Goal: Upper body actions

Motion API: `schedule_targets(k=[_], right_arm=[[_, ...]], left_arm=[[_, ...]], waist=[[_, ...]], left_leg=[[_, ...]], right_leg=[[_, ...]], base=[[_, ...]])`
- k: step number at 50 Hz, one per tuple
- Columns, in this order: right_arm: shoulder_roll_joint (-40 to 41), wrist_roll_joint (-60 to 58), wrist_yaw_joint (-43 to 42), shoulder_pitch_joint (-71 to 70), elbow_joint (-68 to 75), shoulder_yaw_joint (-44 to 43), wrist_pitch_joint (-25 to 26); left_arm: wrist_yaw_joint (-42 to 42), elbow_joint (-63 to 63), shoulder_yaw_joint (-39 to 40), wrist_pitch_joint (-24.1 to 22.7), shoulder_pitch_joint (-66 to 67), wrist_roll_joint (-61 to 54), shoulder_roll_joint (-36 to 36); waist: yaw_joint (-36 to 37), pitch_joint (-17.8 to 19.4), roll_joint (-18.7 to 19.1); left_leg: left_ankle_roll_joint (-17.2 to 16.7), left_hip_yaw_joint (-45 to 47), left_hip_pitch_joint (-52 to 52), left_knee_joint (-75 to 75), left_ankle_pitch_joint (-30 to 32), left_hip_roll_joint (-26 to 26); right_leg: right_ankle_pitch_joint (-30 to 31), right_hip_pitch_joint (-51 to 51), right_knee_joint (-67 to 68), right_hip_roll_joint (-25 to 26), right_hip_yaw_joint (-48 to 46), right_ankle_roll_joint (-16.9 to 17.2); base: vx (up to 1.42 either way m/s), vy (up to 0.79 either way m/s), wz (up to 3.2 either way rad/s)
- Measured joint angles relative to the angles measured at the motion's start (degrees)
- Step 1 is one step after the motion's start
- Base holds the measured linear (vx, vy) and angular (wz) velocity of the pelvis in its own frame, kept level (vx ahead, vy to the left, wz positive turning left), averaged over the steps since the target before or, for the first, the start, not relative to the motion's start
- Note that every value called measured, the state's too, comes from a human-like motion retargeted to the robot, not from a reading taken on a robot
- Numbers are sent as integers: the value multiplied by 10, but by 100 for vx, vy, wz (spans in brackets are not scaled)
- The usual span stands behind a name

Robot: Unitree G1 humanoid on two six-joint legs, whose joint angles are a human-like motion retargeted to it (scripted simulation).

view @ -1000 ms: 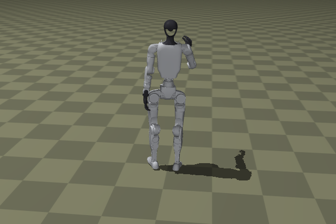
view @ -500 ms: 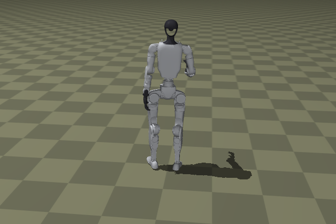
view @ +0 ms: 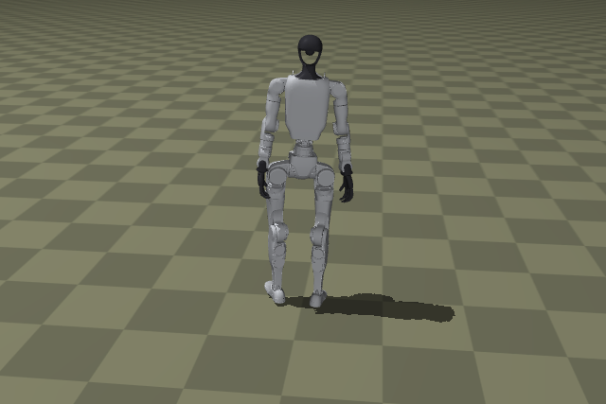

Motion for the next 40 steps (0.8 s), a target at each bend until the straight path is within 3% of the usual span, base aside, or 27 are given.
schedule_targets(k=[8, 13, 18, 23, 27, 33, 35, 38, 40], right_arm=[[-14, -102, 32, -9, -34, 33, 17], [6, -131, 9, -8, -42, 47, 18], [13, -163, -32, -6, -49, 66, 26], [4, -172, 0, -10, -46, 62, 21], [0, -156, 27, -10, -39, 53, 23], [3, -151, 28, -11, -31, 46, 26], [4, -158, 26, -12, -29, 48, 27], [5, -163, 20, -10, -28, 50, 26], [5, -163, 18, -9, -27, 50, 24]], left_arm=[[14, -30, 36, -2, 1, -1, -17], [22, -128, 124, -5, -15, -136, -69], [51, -325, 133, -39, -43, -264, -75], [82, -560, 88, -65, -68, -226, 14], [198, -703, 71, -98, -114, -157, 103], [523, -844, 68, -196, -198, 12, 202], [595, -878, 70, -212, -226, 70, 225], [624, -913, 70, -202, -267, 112, 255], [593, -925, 68, -184, -295, 114, 272]], waist=[[11, 2, 2], [46, 10, -3], [42, 7, -7], [41, 3, -7], [42, -5, -7], [40, -18, -4], [40, -22, -2], [40, -25, 1], [41, -26, 2]], left_leg=[[3, 14, 6, -5, -2, -2], [1, 46, 16, -7, -7, 1], [2, 35, 15, -7, -5, -2], [1, 30, 14, -7, -3, -3], [1, 26, 11, -6, -2, -3], [1, 29, 10, -6, -3, 0], [1, 32, 10, -6, -4, 1], [1, 36, 12, -6, -6, 2], [1, 38, 14, -6, -7, 2]], right_leg=[[2, -5, 2, 0, 14, -1], [-1, -10, 7, 11, 45, -12], [-1, -6, 6, 5, 33, -8], [-3, -2, 5, 3, 26, -6], [-3, -2, 5, 1, 23, -4], [-4, -4, 4, 6, 26, -6], [-4, -5, 4, 7, 28, -6], [-4, -5, 4, 9, 32, -7], [-4, -4, 5, 10, 35, -7]], base=[[0, 1, -12], [-1, 0, -54], [1, -1, 22], [0, 0, 8], [0, 0, 0], [0, 0, 0], [0, 0, 0], [0, 0, 0], [0, 0, 0]])
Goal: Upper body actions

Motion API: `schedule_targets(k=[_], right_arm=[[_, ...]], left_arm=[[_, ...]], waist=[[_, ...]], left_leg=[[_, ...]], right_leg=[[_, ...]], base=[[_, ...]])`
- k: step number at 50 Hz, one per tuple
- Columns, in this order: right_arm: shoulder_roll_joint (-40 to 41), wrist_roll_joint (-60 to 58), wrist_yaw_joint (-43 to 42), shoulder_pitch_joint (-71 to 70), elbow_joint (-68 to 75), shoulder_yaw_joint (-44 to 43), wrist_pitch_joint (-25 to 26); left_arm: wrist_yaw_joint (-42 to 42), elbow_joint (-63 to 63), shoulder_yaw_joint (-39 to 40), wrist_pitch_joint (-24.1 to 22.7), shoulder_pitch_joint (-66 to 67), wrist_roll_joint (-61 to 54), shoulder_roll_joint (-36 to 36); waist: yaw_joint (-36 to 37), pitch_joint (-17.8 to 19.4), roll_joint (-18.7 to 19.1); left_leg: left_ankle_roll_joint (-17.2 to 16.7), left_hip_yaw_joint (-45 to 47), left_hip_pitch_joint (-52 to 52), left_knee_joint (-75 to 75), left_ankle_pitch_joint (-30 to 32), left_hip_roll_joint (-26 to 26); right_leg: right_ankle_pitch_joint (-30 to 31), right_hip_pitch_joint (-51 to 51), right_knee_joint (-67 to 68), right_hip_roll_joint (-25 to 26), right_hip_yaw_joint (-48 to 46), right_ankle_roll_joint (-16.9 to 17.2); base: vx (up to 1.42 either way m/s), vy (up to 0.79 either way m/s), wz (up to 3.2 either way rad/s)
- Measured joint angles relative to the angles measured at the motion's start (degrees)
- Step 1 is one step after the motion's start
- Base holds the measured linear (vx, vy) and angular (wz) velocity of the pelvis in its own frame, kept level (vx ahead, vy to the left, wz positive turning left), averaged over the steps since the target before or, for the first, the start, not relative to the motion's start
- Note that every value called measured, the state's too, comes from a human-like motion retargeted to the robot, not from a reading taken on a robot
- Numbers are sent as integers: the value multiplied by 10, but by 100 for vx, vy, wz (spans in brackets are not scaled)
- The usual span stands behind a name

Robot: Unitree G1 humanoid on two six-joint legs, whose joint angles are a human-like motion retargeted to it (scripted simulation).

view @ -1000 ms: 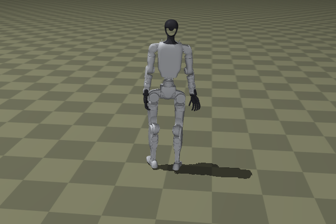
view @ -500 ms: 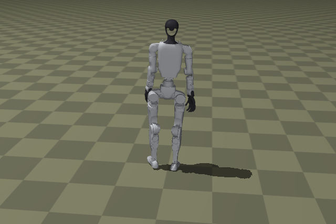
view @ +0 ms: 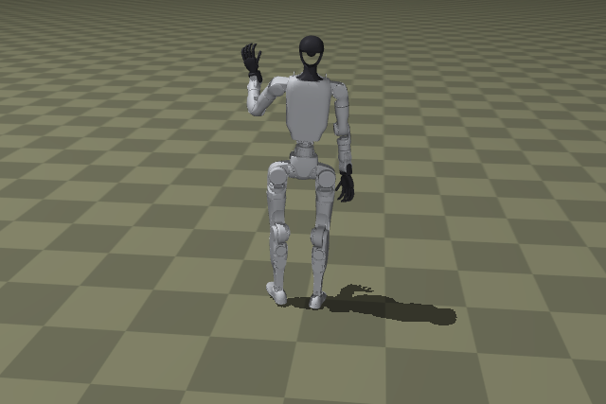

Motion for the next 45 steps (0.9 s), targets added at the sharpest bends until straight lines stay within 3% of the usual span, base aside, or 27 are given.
schedule_targets(k=[3, 7, 9, 11, 16, 18, 20, 22, 25, 29, 34, 38, 43, 45], right_arm=[[-1, 1, -1, 1, 1, -2, 0], [-4, 3, 4, -1, 3, -7, 0], [-5, 5, 5, -1, 4, -8, 0], [-6, 5, 4, -1, 4, -9, 0], [-4, 5, 2, 0, 4, -12, 0], [-4, 6, 2, -1, 4, -13, -1], [-4, 7, 3, -2, 5, -14, -1], [-4, 7, 7, -5, 5, -16, 0], [-4, 8, 11, -7, 3, -16, 2], [-3, 3, 12, -8, 1, -13, 3], [-3, -5, 10, -9, -1, -10, 3], [-4, -11, 11, -10, -3, -8, 5], [-7, -7, 12, -8, -3, -6, 4], [-7, -5, 13, -7, -3, -7, 3]], left_arm=[[-123, -4, -15, 72, -41, -48, 19], [-339, 12, -23, 207, -80, -101, 36], [-390, 23, -25, 238, -93, -108, 43], [-394, 30, -27, 241, -99, -105, 48], [-361, 28, -24, 219, -98, -81, 54], [-330, 23, -24, 189, -92, -79, 49], [-282, 21, -25, 136, -83, -74, 43], [-193, 13, -18, 7, -65, -30, 37], [-73, -8, -6, -107, -33, 38, 31], [26, -27, -7, -110, 36, 93, -3], [-11, -29, -18, -108, 123, 79, -55], [-126, -26, -26, -51, 200, 24, -107], [-426, 11, -18, 195, 240, -10, -158], [-518, 27, -20, 251, 243, -19, -165]], waist=[[1, -2, 3], [1, -4, 8], [0, -4, 11], [-1, -5, 12], [0, -7, 13], [0, -6, 13], [0, -5, 12], [-1, -3, 11], [-2, -1, 10], [-3, 2, 8], [-1, 3, 6], [1, 4, 6], [8, 10, 5], [10, 12, 3]], left_leg=[[0, 3, 2, 0, -1, 1], [0, 6, 3, 0, -1, 4], [0, 7, 3, 0, -2, 5], [0, 9, 3, 0, -2, 6], [0, 13, 4, 0, -2, 7], [0, 14, 4, 0, -3, 7], [0, 14, 5, 0, -3, 7], [0, 13, 5, 0, -3, 6], [0, 11, 5, 0, -3, 5], [0, 8, 5, 0, -3, 3], [0, 4, 2, -1, -2, 1], [-1, 5, 1, -2, -2, 1], [-1, 4, 3, -2, -1, -2], [-1, 3, 3, -2, -1, -3]], right_leg=[[0, 1, 1, 1, 3, 0], [0, 1, 0, 4, 7, 0], [1, 0, 0, 5, 8, 0], [1, 0, 0, 6, 9, 0], [2, -2, 0, 7, 13, -2], [2, -3, 1, 7, 14, -2], [2, -2, 1, 7, 14, -2], [2, -2, 1, 7, 13, -2], [2, -2, 1, 6, 13, -2], [2, -4, 2, 4, 12, -2], [3, -7, 3, 0, 10, -1], [4, -11, 3, -2, 11, 0], [5, -8, 3, -4, 9, 0], [4, -6, 2, -5, 7, 0]], base=[[0, 0, 0], [0, 0, 0], [0, 0, 0], [0, 0, 0], [0, 0, 0], [0, 0, 0], [0, 0, 0], [0, 0, 0], [0, 0, 0], [0, 0, 0], [0, 0, 0], [0, 0, 0], [0, 0, 0], [0, 0, 0]])
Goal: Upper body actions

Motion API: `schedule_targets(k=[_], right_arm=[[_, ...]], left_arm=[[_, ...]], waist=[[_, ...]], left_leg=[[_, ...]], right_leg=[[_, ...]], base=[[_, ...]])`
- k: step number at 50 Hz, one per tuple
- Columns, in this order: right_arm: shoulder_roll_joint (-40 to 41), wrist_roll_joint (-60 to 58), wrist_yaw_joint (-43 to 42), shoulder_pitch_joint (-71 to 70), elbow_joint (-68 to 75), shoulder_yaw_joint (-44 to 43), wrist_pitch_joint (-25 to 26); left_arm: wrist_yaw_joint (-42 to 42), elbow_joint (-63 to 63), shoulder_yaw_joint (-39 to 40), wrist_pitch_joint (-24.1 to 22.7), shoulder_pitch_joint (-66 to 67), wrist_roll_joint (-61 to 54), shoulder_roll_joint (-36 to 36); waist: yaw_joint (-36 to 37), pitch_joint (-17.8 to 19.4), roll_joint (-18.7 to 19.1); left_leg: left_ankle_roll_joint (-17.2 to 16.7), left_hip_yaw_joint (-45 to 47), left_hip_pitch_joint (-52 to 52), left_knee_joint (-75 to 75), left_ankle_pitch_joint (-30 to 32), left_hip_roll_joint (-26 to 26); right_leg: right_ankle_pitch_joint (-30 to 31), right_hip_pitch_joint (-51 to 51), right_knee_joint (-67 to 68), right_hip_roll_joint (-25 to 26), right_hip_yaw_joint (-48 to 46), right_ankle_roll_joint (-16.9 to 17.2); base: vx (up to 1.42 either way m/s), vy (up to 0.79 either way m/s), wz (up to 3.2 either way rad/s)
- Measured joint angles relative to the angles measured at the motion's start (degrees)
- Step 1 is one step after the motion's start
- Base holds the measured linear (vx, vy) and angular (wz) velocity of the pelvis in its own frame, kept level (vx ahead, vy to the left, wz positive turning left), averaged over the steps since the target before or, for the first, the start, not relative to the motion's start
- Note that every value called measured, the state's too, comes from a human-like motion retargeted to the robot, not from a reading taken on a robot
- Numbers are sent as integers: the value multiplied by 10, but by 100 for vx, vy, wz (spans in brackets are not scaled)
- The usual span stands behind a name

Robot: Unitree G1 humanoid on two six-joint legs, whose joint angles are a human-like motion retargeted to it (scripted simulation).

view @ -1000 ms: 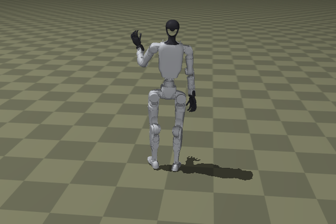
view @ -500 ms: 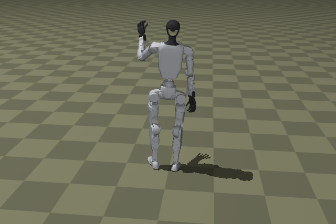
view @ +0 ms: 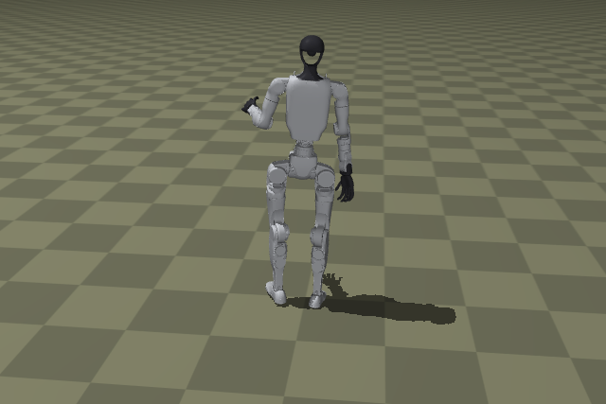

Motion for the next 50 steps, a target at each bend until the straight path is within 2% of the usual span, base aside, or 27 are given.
schedule_targets(k=[2, 4, 5, 8, 10, 15, 20, 25, 28, 30, 32, 35, 38, 40, 44, 50], right_arm=[[0, 0, 2, 1, -1, -2, 0], [0, -1, 3, 0, -3, -2, 0], [0, -2, 4, -1, -4, -1, 0], [0, -6, 2, -1, -6, 3, 1], [1, -7, -1, -2, -6, 5, 1], [2, -8, -2, 1, -6, 6, 1], [0, -13, 2, 2, -7, 6, 1], [-2, -11, 3, 6, -7, 6, 1], [-1, -8, 3, 6, -6, 4, 2], [-1, -8, 3, 6, -6, 3, 1], [-1, -8, 3, 6, -6, 3, 1], [-2, -10, 5, 8, -8, 2, 1], [-3, -11, 6, 8, -9, 0, 0], [-3, -10, 6, 9, -10, -1, 0], [-3, -6, 6, 8, -9, -4, -1], [-3, -1, 6, 8, -8, -6, -2]], left_arm=[[-66, 23, -4, 27, 1, -34, 0], [-51, 27, -11, 24, 5, -53, 2], [-24, 25, -13, 11, 9, -56, 5], [127, 3, -16, -64, 20, -25, 10], [267, -10, -16, -134, 23, 12, 13], [479, -39, -11, -243, 13, 77, 21], [554, -72, 11, -286, -1, 90, 39], [611, -103, 45, -284, -14, 110, 60], [618, -99, 55, -276, -29, 75, 61], [596, -88, 55, -257, -43, 1, 54], [549, -78, 48, -213, -56, -102, 45], [451, -65, 40, -119, -73, -267, 26], [375, -52, 41, -77, -80, -377, 21], [372, -47, 41, -79, -79, -394, 24], [413, -45, 44, -108, -74, -328, 39], [467, -62, 28, -210, -77, -206, 59]], waist=[[1, 1, -1], [0, 1, -1], [-2, 2, -1], [-5, 2, 0], [-6, 3, 0], [-2, 2, -4], [-3, -1, -3], [-3, -7, 0], [-2, -8, 0], [-2, -9, 0], [-3, -10, 0], [-4, -12, 1], [-5, -11, 2], [-5, -12, 3], [-6, -11, 4], [-7, -10, 3]], left_leg=[[0, -3, -1, 0, 1, -1], [1, -6, -2, 0, 2, -1], [1, -7, -2, 0, 2, -1], [1, -9, -4, 1, 2, 0], [1, -10, -5, 2, 2, 0], [1, -12, -5, 2, 3, -2], [1, -14, -6, 2, 3, -2], [0, -13, -7, 2, 2, -2], [0, -13, -8, 2, 2, -2], [0, -13, -8, 2, 2, -2], [0, -14, -8, 2, 2, -2], [1, -14, -8, 2, 2, -2], [1, -14, -8, 3, 2, -1], [1, -13, -8, 2, 2, -1], [1, -10, -8, 3, 2, 0], [1, -9, -7, 3, 2, 0]], right_leg=[[-1, 2, -1, 0, -4, 0], [-1, 4, -1, 0, -7, 0], [-1, 4, -2, 1, -8, 0], [-2, 5, -2, 2, -9, 1], [-2, 5, -3, 2, -10, 0], [-3, 6, -3, 0, -13, 0], [-3, 6, -3, 0, -15, 1], [-3, 4, -3, 1, -13, 1], [-4, 4, -3, 1, -13, 0], [-4, 4, -3, 1, -13, 0], [-4, 4, -3, 1, -14, 0], [-4, 4, -3, 1, -15, 0], [-3, 4, -3, 1, -14, 0], [-3, 3, -3, 1, -13, 0], [-3, 3, -3, 2, -11, 0], [-3, 3, -3, 2, -9, 0]], base=[[0, 0, 10], [0, 0, 0], [0, 0, 0], [0, 0, 0], [0, 0, 0], [0, 0, 0], [0, 0, 0], [0, 0, 0], [0, 0, 0], [0, 0, 0], [0, 0, 0], [0, 0, 0], [0, 0, 0], [0, 0, 0], [0, 0, 0], [0, 0, 0]])
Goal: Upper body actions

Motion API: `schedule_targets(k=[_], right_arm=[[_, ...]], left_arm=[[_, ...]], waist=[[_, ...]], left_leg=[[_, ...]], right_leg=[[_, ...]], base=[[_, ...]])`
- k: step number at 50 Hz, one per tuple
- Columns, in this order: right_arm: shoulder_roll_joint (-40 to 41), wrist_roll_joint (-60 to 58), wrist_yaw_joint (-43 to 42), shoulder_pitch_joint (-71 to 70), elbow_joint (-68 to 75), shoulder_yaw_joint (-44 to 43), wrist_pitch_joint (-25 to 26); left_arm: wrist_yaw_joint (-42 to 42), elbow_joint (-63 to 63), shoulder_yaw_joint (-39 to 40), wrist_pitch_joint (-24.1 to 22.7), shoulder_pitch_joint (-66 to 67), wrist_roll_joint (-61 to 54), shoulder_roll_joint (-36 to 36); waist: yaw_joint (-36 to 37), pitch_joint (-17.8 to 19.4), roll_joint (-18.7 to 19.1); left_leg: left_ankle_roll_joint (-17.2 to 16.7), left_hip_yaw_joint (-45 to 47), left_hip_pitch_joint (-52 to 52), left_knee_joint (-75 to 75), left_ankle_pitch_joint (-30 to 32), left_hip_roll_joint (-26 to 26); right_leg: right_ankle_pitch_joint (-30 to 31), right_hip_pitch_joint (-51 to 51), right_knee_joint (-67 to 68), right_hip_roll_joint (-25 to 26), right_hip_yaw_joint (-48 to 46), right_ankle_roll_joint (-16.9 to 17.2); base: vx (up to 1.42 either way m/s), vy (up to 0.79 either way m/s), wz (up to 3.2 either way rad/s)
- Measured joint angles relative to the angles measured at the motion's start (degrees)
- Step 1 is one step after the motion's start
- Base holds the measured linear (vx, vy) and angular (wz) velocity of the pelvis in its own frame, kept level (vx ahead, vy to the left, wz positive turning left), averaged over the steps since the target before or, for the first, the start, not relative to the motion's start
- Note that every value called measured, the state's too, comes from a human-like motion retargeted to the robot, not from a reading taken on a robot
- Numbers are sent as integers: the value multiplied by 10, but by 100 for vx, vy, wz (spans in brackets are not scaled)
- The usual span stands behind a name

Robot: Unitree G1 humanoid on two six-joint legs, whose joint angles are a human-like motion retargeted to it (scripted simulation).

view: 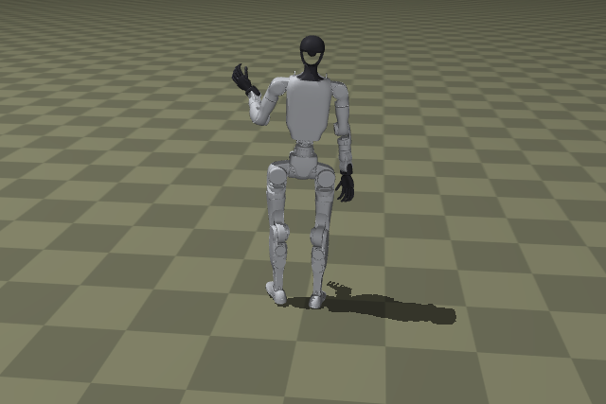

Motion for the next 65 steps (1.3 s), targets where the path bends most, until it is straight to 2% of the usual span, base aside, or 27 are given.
schedule_targets(k=[7, 12, 15, 17, 19, 22, 25, 29, 33, 35, 39, 44, 47, 50, 52, 55, 65], right_arm=[[-1, -3, 1, -2, 0, 2, 1], [0, -11, 0, -2, -2, 5, 2], [0, -14, -2, -1, -2, 7, 2], [1, -14, -2, -2, -1, 5, 4], [2, -13, -2, -1, -1, 2, 5], [1, -13, -2, -1, -1, 0, 6], [1, -15, -3, -1, -2, -1, 6], [0, -12, -6, -1, 0, -3, 5], [-1, -7, -6, 0, 3, -5, 5], [-1, -5, -5, 0, 3, -6, 4], [-2, -6, -3, 0, 4, -5, 4], [-2, -10, -3, -1, 3, -1, 4], [-2, -13, -4, -1, 3, 2, 4], [-3, -15, -3, -1, 3, 3, 3], [-3, -14, -3, 0, 4, 3, 3], [-4, -15, -2, -2, 4, 4, 3], [-2, -18, -7, -1, 2, 7, 1]], left_arm=[[-66, -46, -58, -71, -16, 144, 60], [-114, -105, -100, -75, -38, 250, 99], [-223, -124, -123, -55, -51, 261, 108], [-368, -126, -142, -7, -63, 226, 106], [-472, -124, -148, 24, -69, 201, 104], [-540, -114, -149, 51, -67, 190, 102], [-490, -110, -141, 48, -59, 207, 102], [-271, -114, -124, 16, -42, 242, 99], [-104, -117, -101, -11, -34, 252, 90], [-58, -116, -91, -11, -32, 250, 86], [-23, -113, -68, 8, -35, 251, 76], [-18, -99, -39, 46, -49, 256, 62], [-52, -79, -32, 74, -64, 239, 54], [-158, -50, -23, 133, -82, 217, 46], [-272, -15, -19, 195, -99, 205, 41], [-363, 22, -18, 245, -114, 199, 41], [-310, 12, -18, 203, -95, 246, 48]], waist=[[-1, -1, 1], [-2, -2, 2], [-2, -5, 2], [0, -6, 3], [1, -7, 4], [0, -8, 6], [-1, -7, 8], [0, -6, 10], [2, -6, 10], [2, -6, 10], [2, -5, 10], [3, -2, 10], [4, -1, 10], [5, 0, 9], [6, 0, 9], [6, 0, 9], [8, 7, 5]], left_leg=[[0, -3, 0, 0, 0, 0], [0, -2, -1, 0, 0, 1], [0, -1, -1, 0, 0, 1], [0, 0, -1, 1, 0, 1], [0, 0, 0, 1, 0, 1], [0, 2, 0, 1, -1, 2], [0, 3, 1, 1, -1, 2], [0, 5, 1, 1, -2, 3], [-1, 6, 2, 1, -2, 2], [-1, 5, 2, 1, -2, 1], [-1, 2, 2, 1, -2, 1], [0, -1, 2, 1, -1, -1], [0, -3, 1, 2, 0, -1], [0, -6, 0, 2, 1, -2], [0, -7, -1, 3, 2, -2], [0, -10, -3, 3, 3, -3], [0, -7, -1, 3, 3, -2]], right_leg=[[0, 0, 0, 0, -2, 0], [1, -1, 0, 0, -2, 0], [1, -1, 0, 1, -1, 0], [0, -1, 0, 1, 0, 0], [0, -1, 0, 2, 0, -1], [0, -1, 0, 2, 1, -1], [1, -1, 0, 3, 3, -1], [1, -2, 0, 3, 5, -2], [0, -2, 1, 2, 6, -1], [0, -2, 1, 1, 5, -1], [0, 0, 1, 0, 2, -1], [0, 2, 0, -1, -2, -1], [0, 3, -1, -2, -5, 0], [0, 5, -1, -3, -9, 0], [0, 6, -2, -4, -11, 0], [0, 6, -2, -4, -15, 1], [1, 6, -2, -4, -12, 1]], base=[[0, 0, 0], [0, 0, 0], [0, 0, 0], [0, 0, 0], [0, 0, 0], [0, 0, 0], [0, 0, 0], [0, 0, 0], [0, 0, 0], [0, 0, 0], [0, 0, 0], [0, 0, 0], [0, 0, 0], [0, 0, 0], [0, 0, 0], [0, 0, 0], [0, 0, 0]])
